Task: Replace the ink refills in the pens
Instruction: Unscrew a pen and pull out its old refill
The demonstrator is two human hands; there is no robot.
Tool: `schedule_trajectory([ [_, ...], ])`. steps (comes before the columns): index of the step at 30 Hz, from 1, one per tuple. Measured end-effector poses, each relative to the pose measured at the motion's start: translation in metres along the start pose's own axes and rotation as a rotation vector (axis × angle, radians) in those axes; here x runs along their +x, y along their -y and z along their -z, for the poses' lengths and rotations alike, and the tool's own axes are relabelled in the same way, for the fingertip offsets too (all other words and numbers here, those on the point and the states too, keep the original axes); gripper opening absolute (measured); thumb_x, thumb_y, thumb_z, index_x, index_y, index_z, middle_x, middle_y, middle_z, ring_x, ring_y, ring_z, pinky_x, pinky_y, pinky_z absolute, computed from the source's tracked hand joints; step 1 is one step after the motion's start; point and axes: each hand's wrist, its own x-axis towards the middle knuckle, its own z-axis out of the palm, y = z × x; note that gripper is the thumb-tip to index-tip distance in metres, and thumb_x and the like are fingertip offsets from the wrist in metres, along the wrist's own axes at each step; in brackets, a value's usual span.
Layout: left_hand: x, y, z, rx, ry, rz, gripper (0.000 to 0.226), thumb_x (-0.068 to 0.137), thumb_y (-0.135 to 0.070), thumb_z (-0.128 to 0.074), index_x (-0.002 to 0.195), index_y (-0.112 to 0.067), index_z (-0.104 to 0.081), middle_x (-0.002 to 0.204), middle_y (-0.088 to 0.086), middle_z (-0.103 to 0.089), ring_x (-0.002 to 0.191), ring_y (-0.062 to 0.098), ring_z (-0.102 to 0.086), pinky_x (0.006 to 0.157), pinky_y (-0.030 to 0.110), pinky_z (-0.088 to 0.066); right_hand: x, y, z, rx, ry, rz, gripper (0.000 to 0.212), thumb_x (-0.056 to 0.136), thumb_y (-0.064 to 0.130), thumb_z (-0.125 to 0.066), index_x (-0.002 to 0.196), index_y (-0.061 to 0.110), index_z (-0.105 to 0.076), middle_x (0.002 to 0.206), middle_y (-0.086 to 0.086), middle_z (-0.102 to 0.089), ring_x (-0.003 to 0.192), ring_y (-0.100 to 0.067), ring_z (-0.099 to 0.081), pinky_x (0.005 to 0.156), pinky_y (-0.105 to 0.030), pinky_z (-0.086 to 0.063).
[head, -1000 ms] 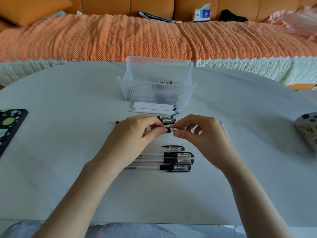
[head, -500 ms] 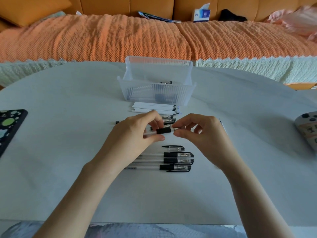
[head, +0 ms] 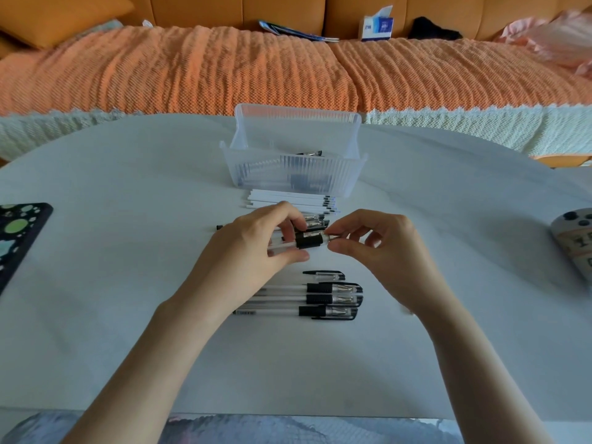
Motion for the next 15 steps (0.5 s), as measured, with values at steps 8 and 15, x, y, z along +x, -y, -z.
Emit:
schedule_trajectory([
  [8, 0.0004, 0.0007, 0.0021, -0.019, 0.005, 0.005, 0.014, 0.083, -0.042, -0.059, 0.085, -0.030, -0.065, 0.077, -0.022, -0.059, 0.073, 0.001, -0.055, 0.070, 0.027, -0.047, 0.0001, 0.0000, 0.0034, 0.005, -0.009, 0.013, 0.015, 0.076, 0.013, -0.074, 0.076, 0.027, -0.069, 0.063, 0.027, -0.060, 0.059, 0.003, -0.050, 0.057, -0.010, -0.037],
  [15, 0.0006, 0.0074, 0.0073, -0.050, -0.008, 0.074, 0.007, 0.086, -0.038, -0.059, 0.085, -0.031, -0.060, 0.071, -0.019, -0.061, 0.069, 0.002, -0.057, 0.071, 0.031, -0.050, 0.0016, -0.0098, 0.0051, -0.066, -0.030, -0.018, 0.002, 0.081, 0.028, -0.069, 0.080, 0.026, -0.070, 0.068, 0.016, -0.064, 0.064, -0.002, -0.052, 0.058, -0.010, -0.037],
])
